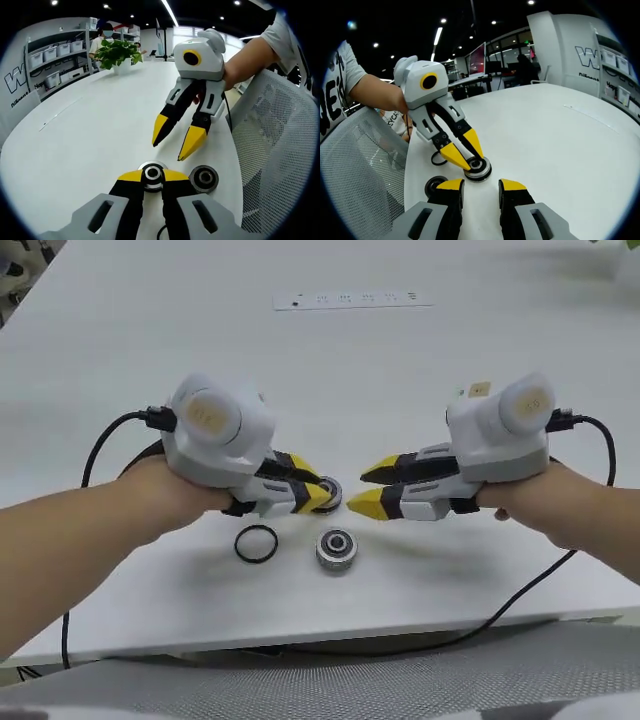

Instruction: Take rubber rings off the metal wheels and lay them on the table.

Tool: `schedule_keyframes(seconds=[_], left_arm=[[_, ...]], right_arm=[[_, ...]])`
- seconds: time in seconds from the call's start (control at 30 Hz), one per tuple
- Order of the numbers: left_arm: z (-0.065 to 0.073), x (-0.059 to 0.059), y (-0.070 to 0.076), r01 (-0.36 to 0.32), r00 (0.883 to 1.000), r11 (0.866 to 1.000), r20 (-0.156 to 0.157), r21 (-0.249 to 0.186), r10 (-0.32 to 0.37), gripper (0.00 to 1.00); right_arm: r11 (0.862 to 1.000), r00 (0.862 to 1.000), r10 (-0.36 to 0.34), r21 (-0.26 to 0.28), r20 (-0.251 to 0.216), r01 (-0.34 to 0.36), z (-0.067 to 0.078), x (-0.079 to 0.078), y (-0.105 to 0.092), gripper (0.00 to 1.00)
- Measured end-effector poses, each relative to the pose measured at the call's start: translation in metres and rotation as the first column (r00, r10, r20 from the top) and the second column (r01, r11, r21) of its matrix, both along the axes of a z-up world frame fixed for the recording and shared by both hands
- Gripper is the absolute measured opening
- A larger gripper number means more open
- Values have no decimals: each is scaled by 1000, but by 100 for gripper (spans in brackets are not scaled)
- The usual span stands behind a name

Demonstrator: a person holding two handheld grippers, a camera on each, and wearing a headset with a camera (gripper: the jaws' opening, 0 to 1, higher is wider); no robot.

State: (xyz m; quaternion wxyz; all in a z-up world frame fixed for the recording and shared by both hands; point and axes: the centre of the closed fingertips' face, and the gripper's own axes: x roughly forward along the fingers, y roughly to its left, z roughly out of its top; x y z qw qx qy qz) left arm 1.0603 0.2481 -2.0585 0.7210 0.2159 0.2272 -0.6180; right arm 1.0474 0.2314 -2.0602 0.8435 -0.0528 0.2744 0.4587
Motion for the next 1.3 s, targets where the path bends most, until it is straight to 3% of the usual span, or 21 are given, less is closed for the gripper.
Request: schedule_keyframes(seconds=[0.33,1.3], left_arm=[[-1,0,0,-5,1000,1000,17,3,5,9],[-1,0,-1,-24,999,1000,22,-12,25,9]], right_arm=[[1000,1000,13,-11,-2,-13,-2,0,4,25],[996,998,70,-64,2,-70,-15,4,19,23]])
